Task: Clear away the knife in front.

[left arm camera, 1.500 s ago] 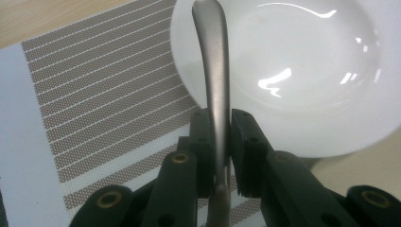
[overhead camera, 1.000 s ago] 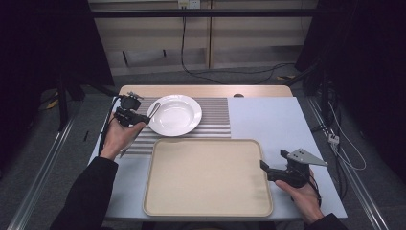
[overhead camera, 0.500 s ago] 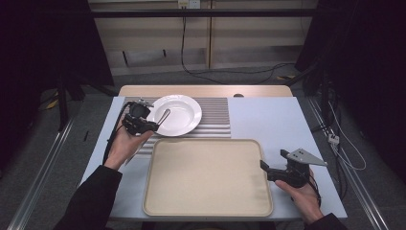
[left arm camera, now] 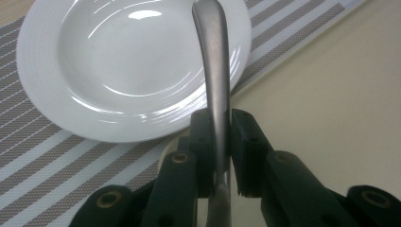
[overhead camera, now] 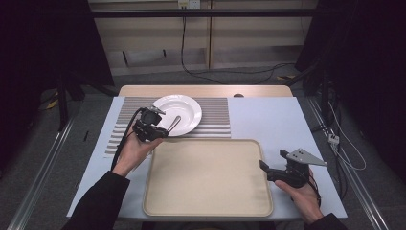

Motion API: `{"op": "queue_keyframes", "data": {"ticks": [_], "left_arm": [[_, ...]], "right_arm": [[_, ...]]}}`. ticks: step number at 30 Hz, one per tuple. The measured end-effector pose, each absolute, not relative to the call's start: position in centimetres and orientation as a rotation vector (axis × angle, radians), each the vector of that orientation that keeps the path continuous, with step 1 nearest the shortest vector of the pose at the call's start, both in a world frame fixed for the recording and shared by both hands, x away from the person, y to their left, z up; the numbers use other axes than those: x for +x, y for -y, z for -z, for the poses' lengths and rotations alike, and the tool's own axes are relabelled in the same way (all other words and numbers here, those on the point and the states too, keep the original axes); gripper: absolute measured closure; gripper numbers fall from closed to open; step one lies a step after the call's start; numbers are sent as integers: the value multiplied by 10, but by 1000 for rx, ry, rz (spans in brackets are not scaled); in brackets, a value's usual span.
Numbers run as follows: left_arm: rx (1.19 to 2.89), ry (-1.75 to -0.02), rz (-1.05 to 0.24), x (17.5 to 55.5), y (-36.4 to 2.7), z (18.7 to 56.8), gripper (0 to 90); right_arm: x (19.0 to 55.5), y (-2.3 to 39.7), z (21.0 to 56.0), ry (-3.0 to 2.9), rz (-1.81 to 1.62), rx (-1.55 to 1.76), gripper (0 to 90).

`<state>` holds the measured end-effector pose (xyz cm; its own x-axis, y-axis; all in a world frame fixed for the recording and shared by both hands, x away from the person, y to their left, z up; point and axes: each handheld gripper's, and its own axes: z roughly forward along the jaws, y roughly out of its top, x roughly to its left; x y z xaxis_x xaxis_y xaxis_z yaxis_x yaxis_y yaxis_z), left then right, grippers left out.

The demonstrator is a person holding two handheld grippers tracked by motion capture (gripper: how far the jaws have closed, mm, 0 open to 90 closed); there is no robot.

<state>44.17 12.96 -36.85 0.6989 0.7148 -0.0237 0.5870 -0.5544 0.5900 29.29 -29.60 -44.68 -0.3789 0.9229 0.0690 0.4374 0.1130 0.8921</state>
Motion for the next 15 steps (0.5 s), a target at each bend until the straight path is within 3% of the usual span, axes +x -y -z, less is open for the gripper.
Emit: {"op": "queue_keyframes", "data": {"ticks": [15], "left_arm": [[2401, -974, -283, 429, -103, 387, 797]], "right_arm": [[293, 295, 447, -1882, -1218, 1316, 99]]}}
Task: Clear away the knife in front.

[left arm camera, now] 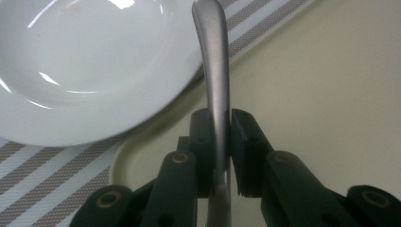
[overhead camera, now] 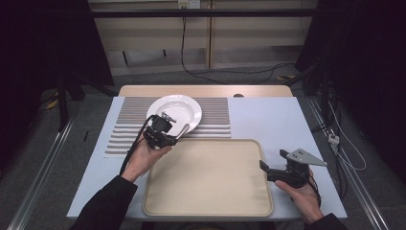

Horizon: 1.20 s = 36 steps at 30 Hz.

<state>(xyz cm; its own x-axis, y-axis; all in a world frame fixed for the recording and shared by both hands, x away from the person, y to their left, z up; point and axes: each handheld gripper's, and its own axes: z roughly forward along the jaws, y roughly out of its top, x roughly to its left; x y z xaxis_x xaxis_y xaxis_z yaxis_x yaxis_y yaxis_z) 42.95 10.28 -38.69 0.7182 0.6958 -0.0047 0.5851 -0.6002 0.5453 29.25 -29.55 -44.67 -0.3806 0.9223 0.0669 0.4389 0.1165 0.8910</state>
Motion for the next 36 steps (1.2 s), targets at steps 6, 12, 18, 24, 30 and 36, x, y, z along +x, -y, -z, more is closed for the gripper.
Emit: {"op": "queue_keyframes", "data": {"ticks": [6, 12, 18, 24, 30, 36], "left_arm": [[2414, -981, -245, 426, -94, 393, 797], [2449, -979, -229, 416, -83, 404, 797], [2482, -963, -212, 411, -78, 412, 797], [2500, -960, -183, 407, -76, 421, 796], [2524, -945, -193, 400, -72, 427, 796], [2522, -939, -194, 394, -76, 427, 795]], "right_arm": [[292, 295, 447, -1883, -1217, 1315, 99], [292, 295, 447, -1885, -1217, 1314, 100], [292, 295, 446, -1885, -1215, 1317, 100], [292, 295, 447, -1886, -1214, 1317, 100], [292, 296, 447, -1882, -1212, 1318, 100], [292, 295, 447, -1885, -1215, 1320, 100]]}}
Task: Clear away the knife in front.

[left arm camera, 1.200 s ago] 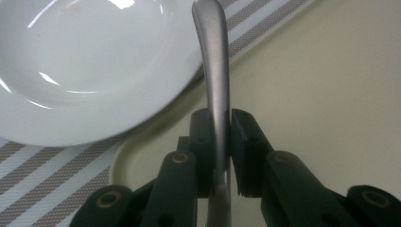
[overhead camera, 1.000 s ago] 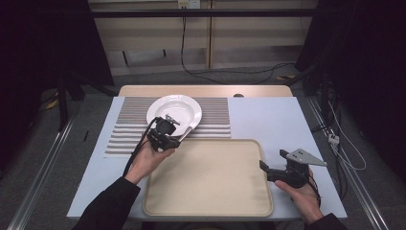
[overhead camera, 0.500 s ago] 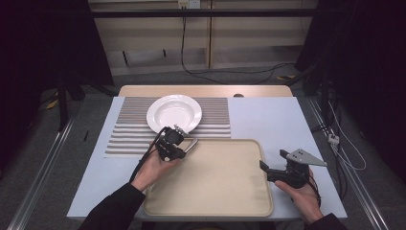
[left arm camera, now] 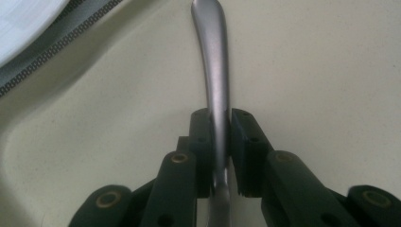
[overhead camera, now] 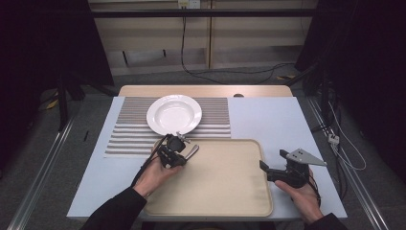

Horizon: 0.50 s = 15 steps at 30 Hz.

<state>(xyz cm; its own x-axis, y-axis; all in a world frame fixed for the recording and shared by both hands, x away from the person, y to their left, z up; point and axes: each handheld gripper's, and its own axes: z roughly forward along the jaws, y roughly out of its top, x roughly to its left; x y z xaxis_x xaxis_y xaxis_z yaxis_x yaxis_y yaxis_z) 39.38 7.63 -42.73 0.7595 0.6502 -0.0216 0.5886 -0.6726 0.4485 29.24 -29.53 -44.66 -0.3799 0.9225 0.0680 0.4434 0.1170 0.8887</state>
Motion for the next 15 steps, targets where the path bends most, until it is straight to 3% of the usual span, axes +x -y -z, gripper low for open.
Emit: {"op": "queue_keyframes", "data": {"ticks": [8, 13, 15], "left_arm": [[2488, -905, -199, 391, -86, 430, 761], [2482, -889, -220, 394, -90, 432, 628], [2471, -892, -257, 395, -93, 434, 480]], "right_arm": [[293, 295, 447, -1887, -1215, 1319, 100], [293, 295, 447, -1889, -1209, 1312, 101], [293, 295, 447, -1889, -1213, 1314, 101]]}}
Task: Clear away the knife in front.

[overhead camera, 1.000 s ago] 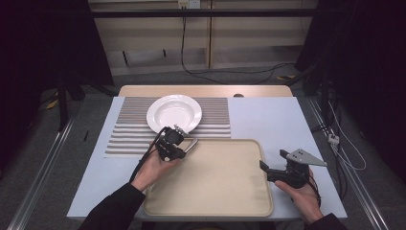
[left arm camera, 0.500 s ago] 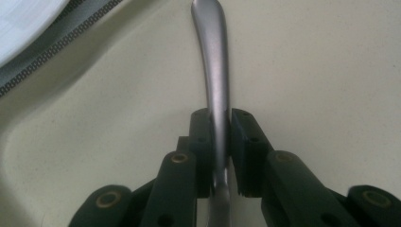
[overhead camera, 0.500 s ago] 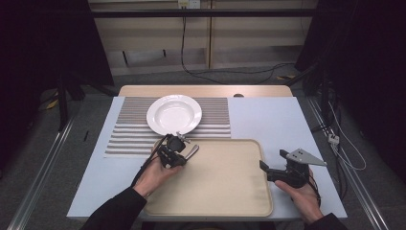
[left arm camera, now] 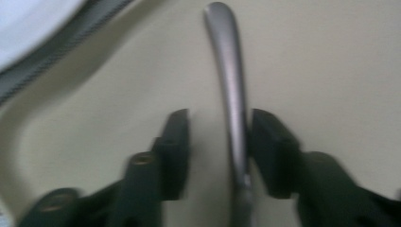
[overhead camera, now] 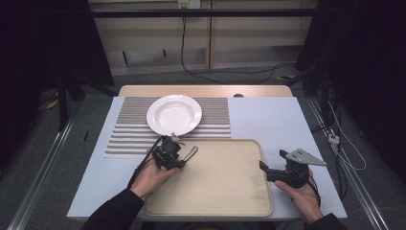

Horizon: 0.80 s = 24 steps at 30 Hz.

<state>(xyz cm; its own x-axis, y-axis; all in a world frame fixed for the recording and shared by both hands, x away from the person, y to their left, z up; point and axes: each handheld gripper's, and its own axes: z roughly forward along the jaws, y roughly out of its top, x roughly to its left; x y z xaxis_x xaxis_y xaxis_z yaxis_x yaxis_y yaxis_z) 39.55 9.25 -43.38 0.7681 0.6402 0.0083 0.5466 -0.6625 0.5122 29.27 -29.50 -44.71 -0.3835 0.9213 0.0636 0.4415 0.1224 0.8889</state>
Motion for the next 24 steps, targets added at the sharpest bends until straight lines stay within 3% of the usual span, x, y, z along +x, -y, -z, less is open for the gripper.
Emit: {"op": "queue_keyframes", "data": {"ticks": [2, 4, 11, 14, 21, 23, 24], "left_arm": [[2452, -910, -224, 399, -97, 435, 454], [2443, -926, -236, 401, -99, 437, 352], [2457, -956, -195, 405, -96, 440, 119], [2417, -942, -172, 406, -98, 437, 83], [2272, -832, -205, 399, -100, 422, 132], [2219, -756, -218, 393, -97, 420, 274], [2222, -744, -225, 390, -93, 419, 267]], "right_arm": [[293, 296, 447, -1886, -1215, 1321, 101], [293, 296, 447, -1886, -1218, 1320, 101], [293, 296, 447, -1889, -1222, 1321, 101], [293, 295, 447, -1890, -1225, 1320, 101], [293, 296, 447, -1891, -1234, 1320, 102], [293, 296, 447, -1890, -1233, 1322, 102], [293, 296, 447, -1889, -1233, 1319, 102]]}}
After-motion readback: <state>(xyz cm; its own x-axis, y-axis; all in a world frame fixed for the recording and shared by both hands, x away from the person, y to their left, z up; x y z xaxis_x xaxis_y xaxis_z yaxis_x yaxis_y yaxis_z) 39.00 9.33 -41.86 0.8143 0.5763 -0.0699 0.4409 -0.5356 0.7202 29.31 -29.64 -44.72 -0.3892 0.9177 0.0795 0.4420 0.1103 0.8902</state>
